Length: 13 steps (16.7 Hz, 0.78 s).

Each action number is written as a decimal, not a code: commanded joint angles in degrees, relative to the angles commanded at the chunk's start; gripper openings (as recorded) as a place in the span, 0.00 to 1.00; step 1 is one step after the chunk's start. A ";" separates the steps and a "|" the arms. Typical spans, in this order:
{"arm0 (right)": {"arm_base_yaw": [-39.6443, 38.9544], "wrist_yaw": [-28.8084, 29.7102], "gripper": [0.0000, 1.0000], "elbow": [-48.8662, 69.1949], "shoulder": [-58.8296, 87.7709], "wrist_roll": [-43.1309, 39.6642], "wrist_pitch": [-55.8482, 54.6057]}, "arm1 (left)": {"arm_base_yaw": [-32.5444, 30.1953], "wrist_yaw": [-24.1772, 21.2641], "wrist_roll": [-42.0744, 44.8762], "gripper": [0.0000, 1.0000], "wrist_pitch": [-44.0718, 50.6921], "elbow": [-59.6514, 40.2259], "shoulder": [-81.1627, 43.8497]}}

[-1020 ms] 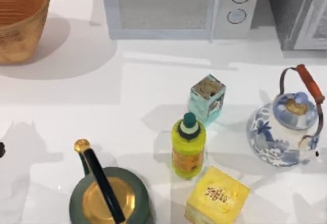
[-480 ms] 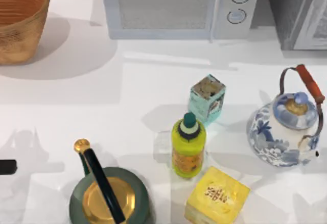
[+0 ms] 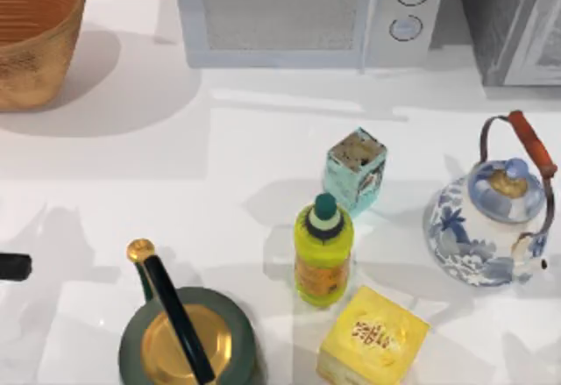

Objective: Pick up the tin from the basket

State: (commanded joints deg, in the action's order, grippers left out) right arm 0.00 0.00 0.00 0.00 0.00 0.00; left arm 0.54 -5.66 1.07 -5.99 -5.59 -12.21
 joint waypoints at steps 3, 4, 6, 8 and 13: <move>0.00 0.00 1.00 0.00 0.00 0.00 0.00 | -0.34 -7.12 1.05 0.00 -6.51 -5.66 -12.73; 0.00 0.00 1.00 0.00 0.00 0.00 0.00 | -0.54 -10.04 1.47 0.00 -9.05 -7.81 -17.67; 0.00 0.00 1.00 0.00 0.00 0.00 0.00 | -1.01 -16.61 2.39 0.00 -14.63 -12.41 -28.46; 0.00 0.00 1.00 0.00 0.00 0.00 0.00 | -1.53 -23.81 3.39 0.00 -20.63 -17.25 -40.03; 0.00 0.00 1.00 0.00 0.00 0.00 0.00 | -2.54 -42.96 6.04 0.00 -36.35 -29.49 -70.14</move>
State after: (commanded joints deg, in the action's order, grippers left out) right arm 0.00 0.00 0.00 0.00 0.00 0.00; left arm -2.00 -48.62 7.11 -42.34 -35.09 -82.36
